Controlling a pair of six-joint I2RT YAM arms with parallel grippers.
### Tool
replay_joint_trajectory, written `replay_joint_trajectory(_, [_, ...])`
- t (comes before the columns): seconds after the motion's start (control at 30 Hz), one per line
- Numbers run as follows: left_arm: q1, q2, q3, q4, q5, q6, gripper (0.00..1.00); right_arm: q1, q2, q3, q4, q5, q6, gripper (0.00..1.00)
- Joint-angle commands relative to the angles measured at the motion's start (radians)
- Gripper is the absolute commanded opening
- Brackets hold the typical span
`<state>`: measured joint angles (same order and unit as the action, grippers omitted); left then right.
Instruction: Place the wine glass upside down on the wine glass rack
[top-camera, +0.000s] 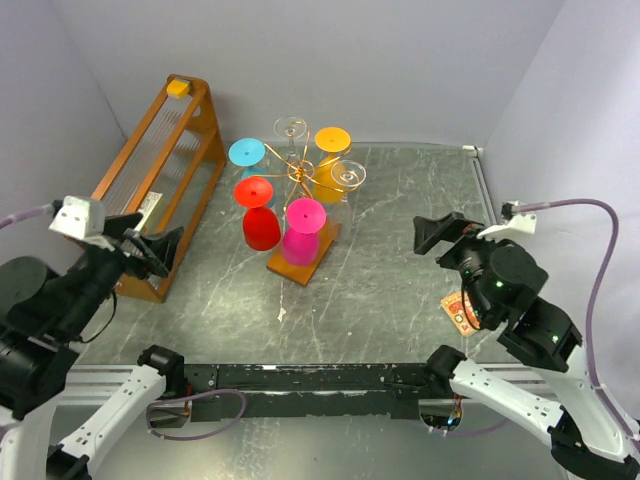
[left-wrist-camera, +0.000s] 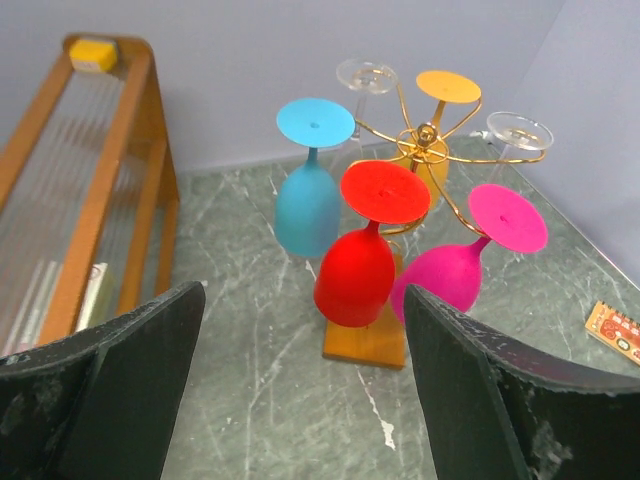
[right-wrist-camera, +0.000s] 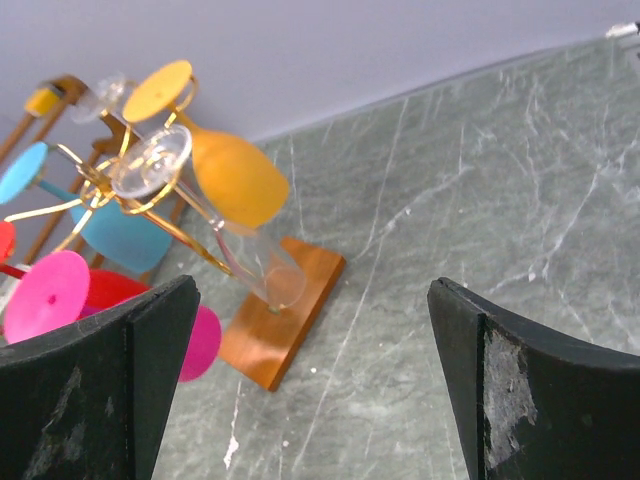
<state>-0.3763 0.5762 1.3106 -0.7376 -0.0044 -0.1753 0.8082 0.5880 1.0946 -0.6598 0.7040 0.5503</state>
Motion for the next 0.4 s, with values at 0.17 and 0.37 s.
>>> replay_joint_trajectory(0.17, [0.005, -0.086, 0.059, -0.115, -0.067, 0.077, 0.91, 0.003, -0.038, 0.099, 0.0, -0.001, -0.122, 1.0])
replay_joint_trajectory(0.37, [0.005, -0.103, 0.044, -0.112, -0.053, 0.058, 0.93, 0.005, -0.032, 0.115, -0.005, -0.002, -0.112, 1.0])
